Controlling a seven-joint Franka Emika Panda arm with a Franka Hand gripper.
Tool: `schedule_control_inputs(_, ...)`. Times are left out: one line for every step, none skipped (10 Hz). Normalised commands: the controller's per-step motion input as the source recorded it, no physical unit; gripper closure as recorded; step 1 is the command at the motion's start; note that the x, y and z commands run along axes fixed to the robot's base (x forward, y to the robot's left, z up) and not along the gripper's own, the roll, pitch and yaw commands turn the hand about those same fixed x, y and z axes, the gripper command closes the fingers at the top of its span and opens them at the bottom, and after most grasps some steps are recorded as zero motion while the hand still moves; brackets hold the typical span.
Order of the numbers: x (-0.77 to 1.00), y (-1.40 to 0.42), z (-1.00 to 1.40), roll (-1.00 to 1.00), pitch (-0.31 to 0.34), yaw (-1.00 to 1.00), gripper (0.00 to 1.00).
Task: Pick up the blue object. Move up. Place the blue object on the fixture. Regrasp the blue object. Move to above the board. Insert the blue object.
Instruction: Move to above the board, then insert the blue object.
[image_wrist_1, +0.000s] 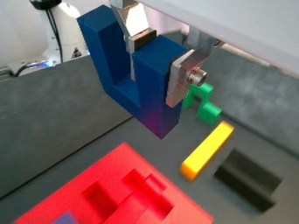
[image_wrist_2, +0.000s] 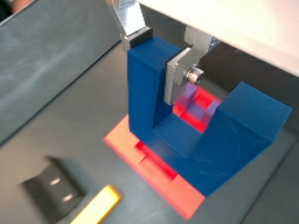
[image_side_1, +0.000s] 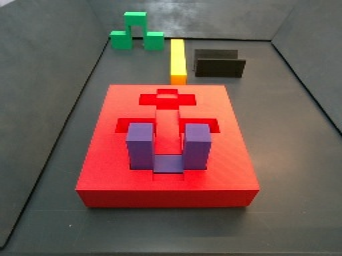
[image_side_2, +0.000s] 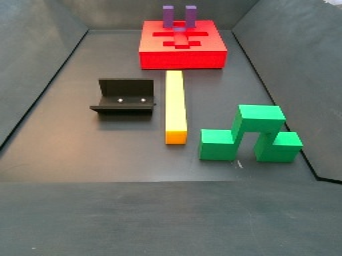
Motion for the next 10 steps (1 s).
schedule_control_inputs(-0.09, -0.01, 0.0, -0.7, -0.059, -0.03, 1.0)
schedule_control_inputs(-0.08, 0.01, 0.01, -0.49, -0.06, -0.02, 1.0)
schedule_control_inputs(-0.06, 0.01, 0.0, -0.32, -0.051, -0.02, 1.0)
schedule_control_inputs(-0.04, 0.0, 0.0, -0.21, -0.033, -0.01, 1.0)
schedule_control_inputs(0.0, 0.0, -0.02, -0.01, -0.031, 0.0, 1.0)
schedule_control_inputs(0.0, 0.0, -0.24, -0.1, -0.17, 0.0, 1.0)
schedule_control_inputs(0.08, 0.01, -0.38, -0.17, -0.206, 0.0, 1.0)
schedule_control_inputs(0.43, 0.23, -0.6, -0.14, -0.12, 0.0, 1.0)
schedule_control_inputs(0.62, 0.32, -0.74, -0.12, -0.074, 0.0, 1.0)
schedule_control_inputs(0.71, 0.35, -0.81, -0.13, -0.05, 0.0, 1.0)
